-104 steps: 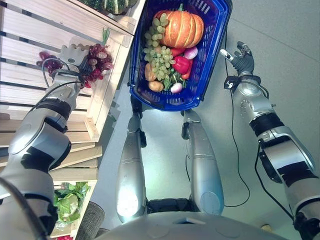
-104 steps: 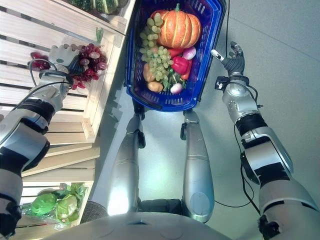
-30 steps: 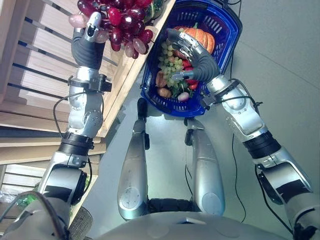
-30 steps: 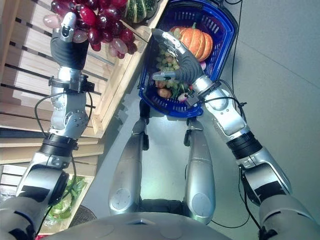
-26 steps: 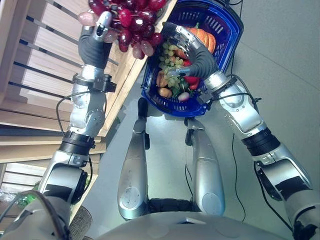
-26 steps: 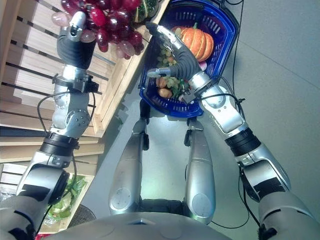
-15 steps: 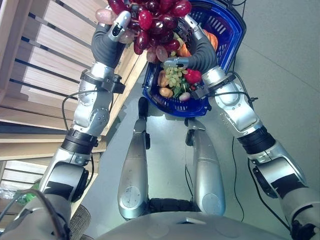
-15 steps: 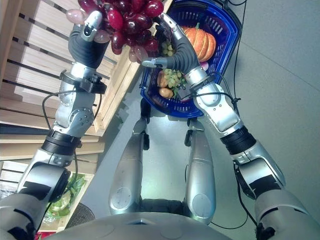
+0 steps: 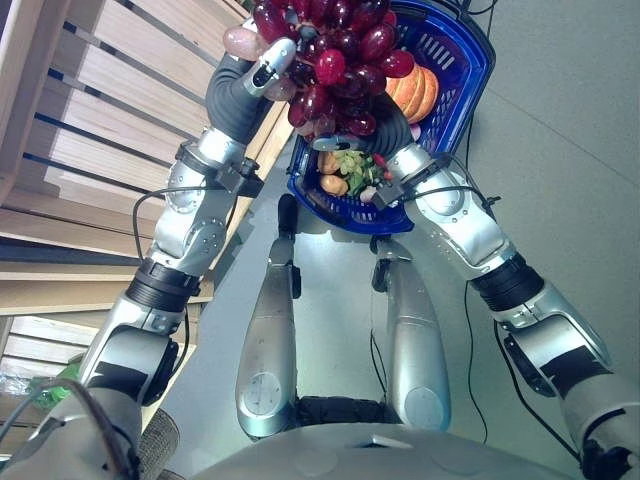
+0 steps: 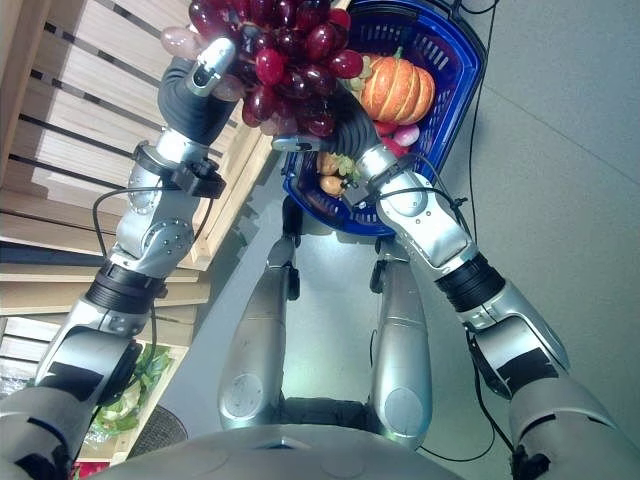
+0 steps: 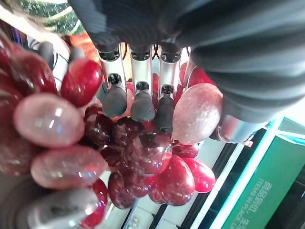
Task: Pick up fruits and vegetables into the basket
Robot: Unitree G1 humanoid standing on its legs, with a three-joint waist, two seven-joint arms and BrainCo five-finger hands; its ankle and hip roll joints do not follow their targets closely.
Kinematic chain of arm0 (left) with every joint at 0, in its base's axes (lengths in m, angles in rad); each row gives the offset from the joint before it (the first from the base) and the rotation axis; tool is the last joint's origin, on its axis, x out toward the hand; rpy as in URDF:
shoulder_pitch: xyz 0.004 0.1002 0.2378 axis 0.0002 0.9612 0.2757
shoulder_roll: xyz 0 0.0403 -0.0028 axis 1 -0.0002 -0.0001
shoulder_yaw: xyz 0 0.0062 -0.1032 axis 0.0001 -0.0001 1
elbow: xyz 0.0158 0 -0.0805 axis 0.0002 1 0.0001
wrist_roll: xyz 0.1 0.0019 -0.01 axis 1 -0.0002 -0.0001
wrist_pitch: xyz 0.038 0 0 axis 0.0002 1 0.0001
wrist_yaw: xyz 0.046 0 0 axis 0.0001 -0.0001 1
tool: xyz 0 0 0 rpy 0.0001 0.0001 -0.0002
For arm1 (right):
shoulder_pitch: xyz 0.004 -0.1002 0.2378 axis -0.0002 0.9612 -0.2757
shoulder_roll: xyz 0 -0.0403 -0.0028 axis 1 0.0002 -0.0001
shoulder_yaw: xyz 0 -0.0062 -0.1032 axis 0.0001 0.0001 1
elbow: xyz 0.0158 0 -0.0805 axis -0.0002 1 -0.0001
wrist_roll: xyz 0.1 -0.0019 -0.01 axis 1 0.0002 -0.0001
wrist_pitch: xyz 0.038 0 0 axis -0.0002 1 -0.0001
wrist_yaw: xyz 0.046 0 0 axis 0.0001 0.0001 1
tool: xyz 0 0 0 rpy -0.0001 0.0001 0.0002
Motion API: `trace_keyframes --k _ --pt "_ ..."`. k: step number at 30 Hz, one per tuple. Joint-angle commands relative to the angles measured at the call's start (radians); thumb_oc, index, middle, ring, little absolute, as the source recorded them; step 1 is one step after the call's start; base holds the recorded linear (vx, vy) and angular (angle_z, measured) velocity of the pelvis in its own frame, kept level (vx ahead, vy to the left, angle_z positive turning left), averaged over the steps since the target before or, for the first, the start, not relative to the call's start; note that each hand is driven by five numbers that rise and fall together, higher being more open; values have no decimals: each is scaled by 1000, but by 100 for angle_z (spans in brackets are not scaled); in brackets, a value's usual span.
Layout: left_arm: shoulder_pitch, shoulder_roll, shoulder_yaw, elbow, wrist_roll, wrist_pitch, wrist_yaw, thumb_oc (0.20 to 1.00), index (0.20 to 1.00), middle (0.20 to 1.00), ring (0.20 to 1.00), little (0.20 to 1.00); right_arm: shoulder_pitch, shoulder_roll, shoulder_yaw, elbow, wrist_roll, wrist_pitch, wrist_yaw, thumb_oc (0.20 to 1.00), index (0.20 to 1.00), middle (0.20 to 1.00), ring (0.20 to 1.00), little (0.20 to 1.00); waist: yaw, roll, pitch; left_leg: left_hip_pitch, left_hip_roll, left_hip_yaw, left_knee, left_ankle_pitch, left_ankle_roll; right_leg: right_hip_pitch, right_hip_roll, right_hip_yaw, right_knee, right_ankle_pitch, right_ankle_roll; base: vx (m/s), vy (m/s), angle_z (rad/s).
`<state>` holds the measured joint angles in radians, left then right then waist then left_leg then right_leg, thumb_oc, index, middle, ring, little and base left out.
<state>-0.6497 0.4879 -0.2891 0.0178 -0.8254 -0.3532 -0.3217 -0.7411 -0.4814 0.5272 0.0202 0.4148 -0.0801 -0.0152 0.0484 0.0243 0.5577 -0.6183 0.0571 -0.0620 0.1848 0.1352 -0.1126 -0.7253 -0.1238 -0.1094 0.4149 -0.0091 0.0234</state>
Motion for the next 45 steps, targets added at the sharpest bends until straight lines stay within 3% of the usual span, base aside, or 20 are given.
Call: trace_keyframes --k 1,4,5,6,7,23,24,25,29,33,41,45 --pt "-76 -10 -14 -153 -22 -53 -55 200 200 200 200 200 -59 29 29 -107 47 -4 28 1000 1000 1000 1000 1000 -13 8 -38 17 -124 56 27 -95 90 119 65 -64 -94 -49 6 2 -12 5" --pt "-80 -11 -24 -160 -27 -53 -65 200 200 200 200 200 -65 28 42 -102 48 -6 21 1000 1000 1000 1000 1000 -12 7 -38 18 -123 56 23 -94 90 121 65 -65 -98 -48 6 0 -7 3" --pt "-82 -11 -29 -164 -25 -51 -69 200 200 200 200 200 -66 28 46 -100 47 -8 19 903 903 903 903 903 -12 6 -38 17 -123 56 24 -94 90 120 65 -65 -97 -48 7 0 0 0" --pt "-82 -13 -32 -166 -25 -48 -73 200 200 200 200 200 -68 28 46 -101 50 -11 20 617 617 617 617 617 -12 6 -38 17 -123 56 24 -94 90 120 66 -65 -98 -47 6 0 0 0" --pt "-84 -12 -35 -169 -24 -46 -73 200 200 200 200 200 -69 28 46 -102 54 -12 23 200 200 200 200 200 -12 6 -38 18 -124 56 23 -93 90 121 66 -65 -99 -46 6 0 0 0" --pt "-80 -11 -61 -175 -30 -34 -38 200 200 200 200 200 -69 41 39 -107 62 -68 -37 200 200 200 200 200 -13 6 -38 14 -127 55 18 -90 93 119 64 -64 -114 -34 10 0 0 0" --pt "-78 -11 -60 -172 -20 -35 -13 329 329 329 329 329 -69 42 38 -106 59 -70 -39 200 200 200 200 200 -13 7 -38 15 -127 55 16 -89 94 119 64 -64 -114 -33 10 0 0 0" --pt "-77 -11 -60 -170 -17 -41 9 1000 1000 1000 1000 1000 -69 42 37 -105 58 -71 -41 200 200 200 200 200 -12 7 -38 17 -127 55 13 -88 94 121 64 -64 -116 -32 10 0 0 0" --pt "-70 -6 -49 -159 2 -73 108 1000 1000 1000 1000 1000 -64 41 30 -102 53 -88 -48 200 200 200 200 200 -10 8 -38 20 -128 54 9 -87 95 124 63 -66 -121 -31 11 0 0 0" --pt "-44 -14 -19 -130 107 -102 300 1000 1000 1000 1000 1000 -55 48 20 -93 42 -108 -65 200 200 200 200 200 -5 8 -38 16 -134 46 14 -88 96 122 63 -70 -117 -34 10 0 0 0" --pt "-4 4 24 -71 311 23 566 1000 1000 1000 1000 1000 -42 44 -11 -88 28 -117 -99 200 200 200 200 200 6 12 -38 8 -140 38 19 -86 95 123 59 -81 -116 -39 9 -1 -6 2" --pt "13 7 56 -20 341 67 645 1000 1000 1000 1000 1000 -28 45 -36 -75 21 -138 -120 200 200 200 200 200 9 13 -38 3 -141 38 29 -87 92 121 58 -88 -108 -45 8 0 0 0"
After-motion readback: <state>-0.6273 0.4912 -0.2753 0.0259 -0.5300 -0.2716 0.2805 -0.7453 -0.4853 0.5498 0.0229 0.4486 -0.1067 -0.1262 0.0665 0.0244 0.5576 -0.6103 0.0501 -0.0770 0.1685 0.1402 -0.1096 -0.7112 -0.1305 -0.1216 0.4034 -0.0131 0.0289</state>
